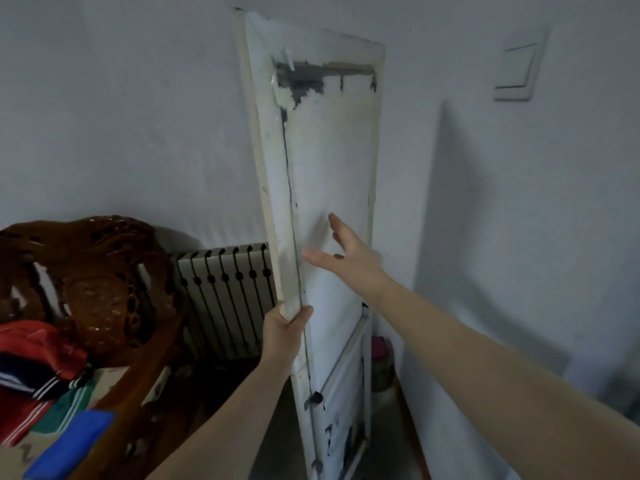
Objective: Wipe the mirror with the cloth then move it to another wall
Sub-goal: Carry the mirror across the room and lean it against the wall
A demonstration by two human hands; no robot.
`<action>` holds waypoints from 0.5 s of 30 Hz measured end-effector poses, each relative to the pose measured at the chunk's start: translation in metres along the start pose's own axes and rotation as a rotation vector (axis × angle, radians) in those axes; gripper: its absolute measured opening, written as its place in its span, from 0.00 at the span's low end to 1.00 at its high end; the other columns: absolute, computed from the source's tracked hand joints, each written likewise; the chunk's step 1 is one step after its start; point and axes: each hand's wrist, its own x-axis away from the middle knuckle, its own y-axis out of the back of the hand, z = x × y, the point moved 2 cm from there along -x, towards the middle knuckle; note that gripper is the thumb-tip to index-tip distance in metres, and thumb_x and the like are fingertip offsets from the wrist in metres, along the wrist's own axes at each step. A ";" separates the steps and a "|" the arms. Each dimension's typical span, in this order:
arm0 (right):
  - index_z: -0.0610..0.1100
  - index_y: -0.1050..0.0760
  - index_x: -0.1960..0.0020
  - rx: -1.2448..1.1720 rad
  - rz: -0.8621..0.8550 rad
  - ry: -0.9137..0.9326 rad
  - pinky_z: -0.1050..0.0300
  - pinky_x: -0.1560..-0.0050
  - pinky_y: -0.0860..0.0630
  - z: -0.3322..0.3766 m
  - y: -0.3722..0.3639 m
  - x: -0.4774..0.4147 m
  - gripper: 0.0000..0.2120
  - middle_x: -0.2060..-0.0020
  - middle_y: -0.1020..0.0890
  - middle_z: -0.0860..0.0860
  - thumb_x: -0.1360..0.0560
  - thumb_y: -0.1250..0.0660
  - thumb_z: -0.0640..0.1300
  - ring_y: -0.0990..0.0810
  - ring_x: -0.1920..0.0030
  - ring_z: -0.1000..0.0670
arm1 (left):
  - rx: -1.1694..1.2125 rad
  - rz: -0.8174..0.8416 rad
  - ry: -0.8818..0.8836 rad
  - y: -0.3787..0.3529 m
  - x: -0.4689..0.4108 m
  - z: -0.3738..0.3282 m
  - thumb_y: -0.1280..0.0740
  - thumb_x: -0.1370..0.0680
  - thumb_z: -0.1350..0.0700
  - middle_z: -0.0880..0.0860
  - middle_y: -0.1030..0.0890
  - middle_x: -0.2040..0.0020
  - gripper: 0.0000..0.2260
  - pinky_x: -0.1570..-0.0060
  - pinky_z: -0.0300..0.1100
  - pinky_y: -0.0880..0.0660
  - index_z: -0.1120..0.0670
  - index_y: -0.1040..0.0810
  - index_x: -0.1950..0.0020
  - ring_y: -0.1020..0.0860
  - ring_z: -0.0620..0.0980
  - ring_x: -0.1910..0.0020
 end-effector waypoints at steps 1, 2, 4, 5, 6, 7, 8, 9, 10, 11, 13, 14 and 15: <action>0.49 0.54 0.22 0.014 -0.005 0.002 0.53 0.26 0.42 0.005 -0.005 0.002 0.46 0.23 0.46 0.56 0.30 0.29 0.55 0.46 0.25 0.56 | -0.017 0.009 0.002 -0.002 0.001 0.001 0.30 0.25 0.60 0.51 0.18 0.60 0.06 0.56 0.44 0.24 0.49 0.22 0.58 0.20 0.49 0.59; 0.49 0.54 0.22 0.033 -0.016 0.003 0.51 0.25 0.42 0.008 -0.009 0.004 0.47 0.23 0.46 0.55 0.30 0.29 0.56 0.46 0.25 0.56 | -0.026 0.020 0.004 -0.004 0.001 0.002 0.30 0.25 0.59 0.51 0.19 0.60 0.05 0.57 0.44 0.25 0.50 0.21 0.57 0.21 0.50 0.59; 0.48 0.56 0.22 0.072 -0.048 0.003 0.48 0.26 0.42 0.013 -0.015 0.007 0.50 0.23 0.47 0.53 0.32 0.27 0.56 0.47 0.24 0.55 | -0.026 0.037 0.002 -0.008 0.004 0.001 0.30 0.25 0.59 0.51 0.19 0.61 0.01 0.59 0.40 0.27 0.55 0.20 0.54 0.21 0.49 0.59; 0.47 0.57 0.22 0.090 -0.064 0.001 0.48 0.26 0.41 0.013 -0.017 0.008 0.51 0.23 0.47 0.53 0.32 0.27 0.56 0.47 0.24 0.54 | -0.026 0.042 0.001 -0.010 0.004 0.002 0.30 0.25 0.59 0.51 0.20 0.62 0.02 0.60 0.39 0.28 0.57 0.20 0.53 0.22 0.49 0.60; 0.48 0.58 0.23 0.105 -0.079 -0.003 0.49 0.26 0.42 0.013 -0.019 0.010 0.52 0.23 0.48 0.53 0.33 0.26 0.56 0.48 0.24 0.53 | -0.033 0.047 0.004 -0.011 0.005 0.002 0.30 0.24 0.59 0.52 0.20 0.62 0.02 0.61 0.38 0.28 0.58 0.20 0.53 0.23 0.49 0.61; 0.48 0.59 0.23 0.117 -0.093 -0.005 0.51 0.26 0.43 0.012 -0.022 0.012 0.53 0.23 0.48 0.53 0.33 0.26 0.56 0.48 0.24 0.53 | -0.040 0.053 0.002 -0.012 0.006 0.002 0.31 0.24 0.60 0.54 0.20 0.62 0.02 0.62 0.38 0.28 0.58 0.20 0.54 0.23 0.49 0.61; 0.49 0.60 0.23 0.133 -0.109 -0.003 0.54 0.26 0.44 0.012 -0.026 0.014 0.55 0.23 0.50 0.53 0.34 0.25 0.56 0.49 0.24 0.53 | -0.038 0.058 -0.003 -0.012 0.007 0.002 0.31 0.24 0.60 0.54 0.21 0.63 0.02 0.63 0.39 0.28 0.57 0.21 0.54 0.23 0.49 0.62; 0.49 0.61 0.23 0.150 -0.125 0.001 0.55 0.26 0.46 0.012 -0.030 0.015 0.56 0.23 0.51 0.53 0.34 0.25 0.56 0.51 0.23 0.52 | -0.037 0.064 -0.008 -0.013 0.008 0.002 0.31 0.24 0.60 0.54 0.21 0.63 0.01 0.63 0.39 0.29 0.57 0.21 0.55 0.24 0.49 0.63; 0.48 0.63 0.23 0.173 -0.143 0.005 0.53 0.25 0.47 0.012 -0.034 0.016 0.57 0.22 0.54 0.52 0.34 0.25 0.57 0.53 0.23 0.52 | -0.038 0.068 -0.011 -0.014 0.009 0.002 0.31 0.24 0.59 0.55 0.21 0.64 0.02 0.64 0.40 0.29 0.57 0.20 0.55 0.24 0.50 0.64; 0.48 0.64 0.23 0.193 -0.167 0.007 0.50 0.24 0.48 0.012 -0.038 0.016 0.57 0.22 0.55 0.50 0.34 0.25 0.57 0.55 0.23 0.51 | -0.048 0.074 -0.013 -0.015 0.009 0.002 0.31 0.24 0.59 0.56 0.22 0.64 0.02 0.65 0.41 0.30 0.58 0.21 0.55 0.25 0.51 0.65; 0.46 0.65 0.24 0.231 -0.215 0.011 0.48 0.24 0.48 0.013 -0.043 0.015 0.57 0.22 0.56 0.47 0.33 0.26 0.56 0.56 0.23 0.49 | -0.081 0.084 -0.028 -0.016 0.011 0.002 0.31 0.24 0.60 0.57 0.23 0.66 0.02 0.68 0.40 0.33 0.57 0.22 0.57 0.27 0.51 0.68; 0.45 0.66 0.24 0.252 -0.235 0.015 0.47 0.24 0.48 0.015 -0.044 0.015 0.56 0.22 0.55 0.46 0.32 0.27 0.55 0.55 0.23 0.47 | -0.099 0.089 -0.043 -0.017 0.013 0.002 0.32 0.24 0.60 0.56 0.25 0.68 0.03 0.71 0.38 0.34 0.57 0.22 0.58 0.29 0.50 0.70; 0.44 0.66 0.24 0.275 -0.252 0.018 0.47 0.24 0.47 0.015 -0.044 0.015 0.55 0.22 0.54 0.45 0.31 0.27 0.53 0.54 0.23 0.46 | -0.113 0.094 -0.055 -0.018 0.015 0.002 0.32 0.24 0.61 0.55 0.26 0.69 0.04 0.73 0.37 0.36 0.57 0.23 0.59 0.31 0.48 0.72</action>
